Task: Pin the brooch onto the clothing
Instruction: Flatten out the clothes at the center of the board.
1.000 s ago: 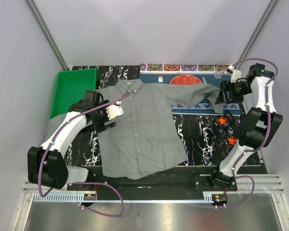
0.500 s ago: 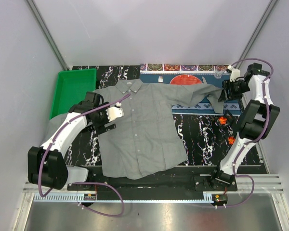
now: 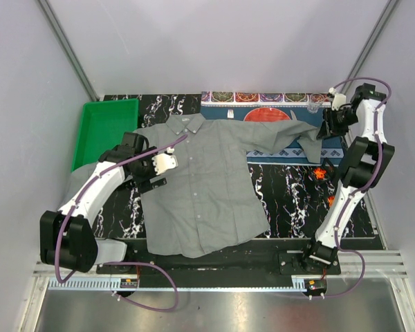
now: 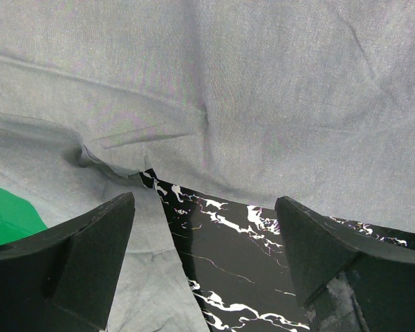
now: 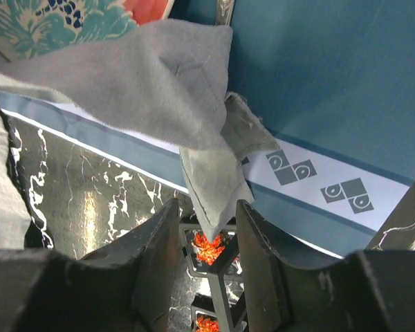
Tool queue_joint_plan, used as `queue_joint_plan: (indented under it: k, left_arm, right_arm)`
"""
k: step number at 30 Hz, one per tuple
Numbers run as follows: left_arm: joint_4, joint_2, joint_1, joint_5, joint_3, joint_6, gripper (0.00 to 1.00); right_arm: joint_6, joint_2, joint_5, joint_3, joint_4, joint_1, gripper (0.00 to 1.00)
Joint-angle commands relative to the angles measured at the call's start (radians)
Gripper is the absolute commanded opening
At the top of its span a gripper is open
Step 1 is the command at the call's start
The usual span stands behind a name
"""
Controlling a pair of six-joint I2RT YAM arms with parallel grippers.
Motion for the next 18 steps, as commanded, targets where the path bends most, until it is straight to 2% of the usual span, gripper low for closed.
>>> queue_joint_plan:
  k: [1,4,8,9,11,12,13,14,18]
  left_arm:
    - [0.03,-0.004,0.001,0.02,-0.002,0.005,0.9]
    - [0.039,-0.009,-0.001,0.015,-0.011,0.012,0.89]
    - [0.047,-0.012,0.001,0.01,-0.017,0.014,0.9]
    - [0.047,-0.01,0.001,0.009,-0.022,0.014,0.89]
    - [0.049,-0.01,0.001,0.007,-0.026,0.017,0.89]
    - [0.052,-0.009,0.002,0.0,-0.029,0.015,0.89]
    - [0.053,-0.007,0.001,0.003,-0.032,0.012,0.89]
    - [0.059,-0.003,0.001,-0.003,-0.038,0.011,0.9]
    - [0.101,0.056,0.005,-0.076,-0.052,-0.037,0.86]
  right_arm:
    - [0.019,0.074,-0.039,0.159,-0.158,-0.003,0.46]
    - [0.007,0.1,-0.068,0.201,-0.206,-0.003,0.51]
    - [0.001,0.112,-0.078,0.198,-0.236,-0.002,0.49]
    - [-0.002,0.117,-0.075,0.195,-0.247,-0.003,0.46]
    - [-0.002,0.123,-0.064,0.196,-0.25,-0.003,0.34]
    - [-0.002,0.122,-0.059,0.219,-0.259,-0.003,0.12]
    - [0.001,0.126,-0.047,0.243,-0.264,-0.003,0.03]
    - [0.007,0.131,-0.038,0.314,-0.272,-0.003,0.0]
    - [-0.028,0.158,0.027,0.556,-0.336,-0.002,0.0]
